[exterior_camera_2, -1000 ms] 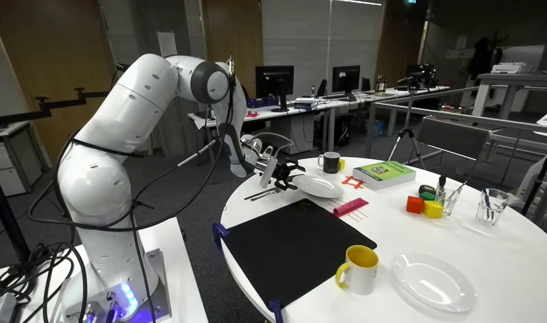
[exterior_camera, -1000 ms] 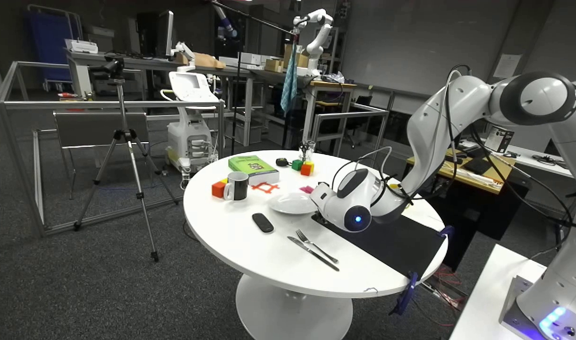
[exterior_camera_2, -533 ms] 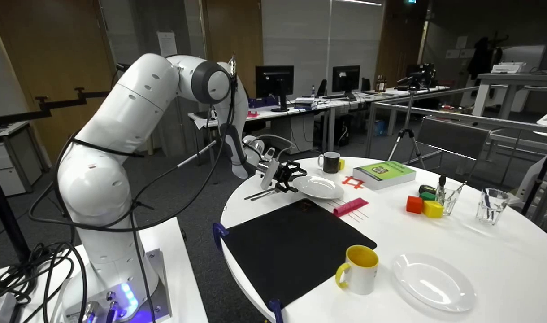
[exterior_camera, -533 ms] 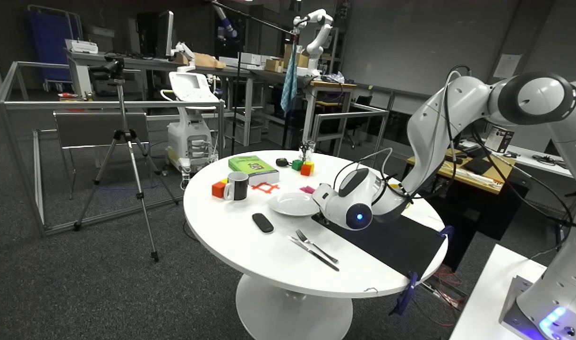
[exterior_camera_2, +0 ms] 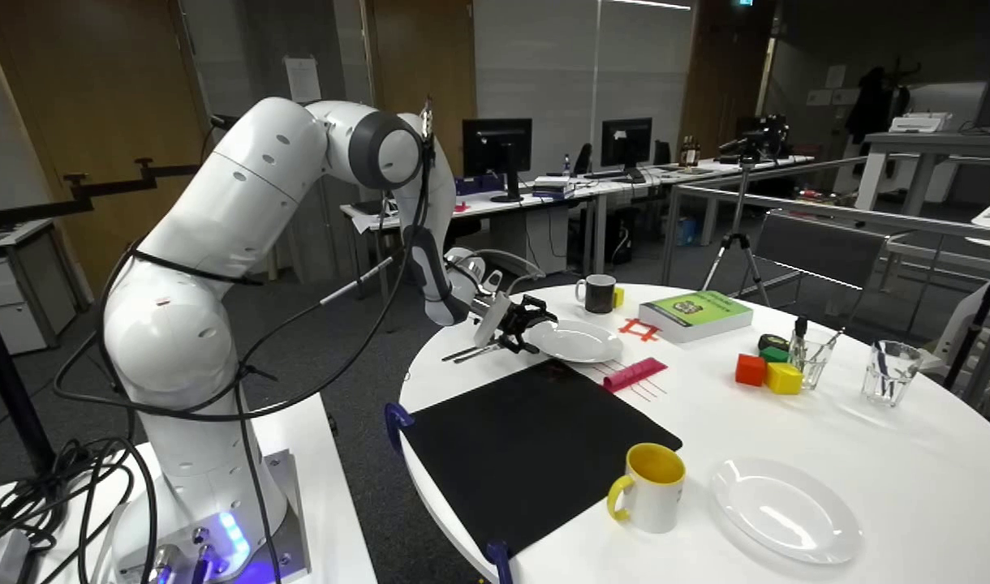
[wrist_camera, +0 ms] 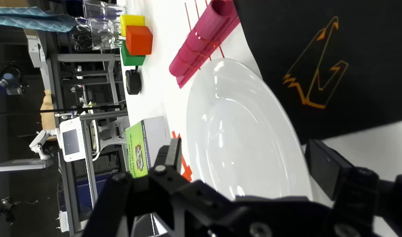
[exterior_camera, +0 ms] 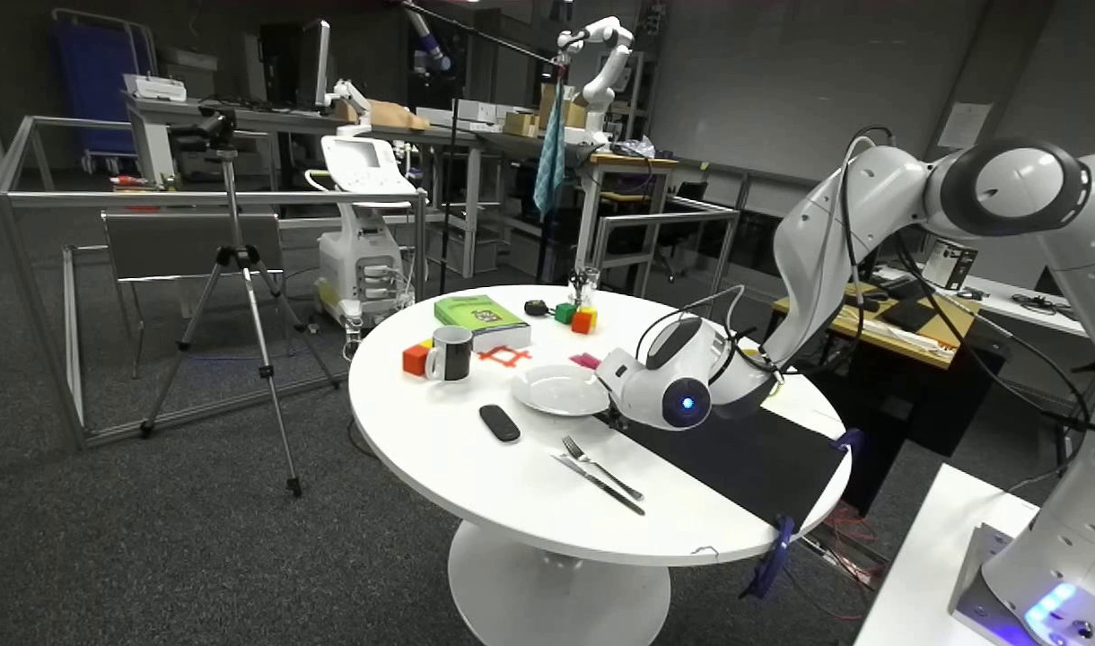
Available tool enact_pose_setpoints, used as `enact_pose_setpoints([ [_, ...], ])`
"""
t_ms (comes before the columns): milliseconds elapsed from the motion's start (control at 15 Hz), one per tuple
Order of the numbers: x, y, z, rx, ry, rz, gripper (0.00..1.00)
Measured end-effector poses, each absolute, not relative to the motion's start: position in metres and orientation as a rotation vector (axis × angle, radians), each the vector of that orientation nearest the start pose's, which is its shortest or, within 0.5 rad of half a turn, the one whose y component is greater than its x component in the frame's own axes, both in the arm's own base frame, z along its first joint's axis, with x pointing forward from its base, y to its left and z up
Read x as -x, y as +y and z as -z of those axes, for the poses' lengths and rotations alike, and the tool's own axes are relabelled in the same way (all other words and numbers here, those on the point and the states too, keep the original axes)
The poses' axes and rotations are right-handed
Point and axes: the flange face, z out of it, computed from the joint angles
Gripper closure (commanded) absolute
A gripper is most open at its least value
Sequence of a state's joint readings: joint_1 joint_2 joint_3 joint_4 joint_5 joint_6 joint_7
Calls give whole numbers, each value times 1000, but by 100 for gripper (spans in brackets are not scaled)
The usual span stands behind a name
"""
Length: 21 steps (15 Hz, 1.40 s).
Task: Move the plate to the left
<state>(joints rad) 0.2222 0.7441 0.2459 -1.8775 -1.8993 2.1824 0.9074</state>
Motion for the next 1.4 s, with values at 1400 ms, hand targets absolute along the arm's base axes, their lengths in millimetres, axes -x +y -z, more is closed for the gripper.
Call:
enact_pose_setpoints([
  [1400, -570, 232, -109, -2003, 1124, -619, 0],
])
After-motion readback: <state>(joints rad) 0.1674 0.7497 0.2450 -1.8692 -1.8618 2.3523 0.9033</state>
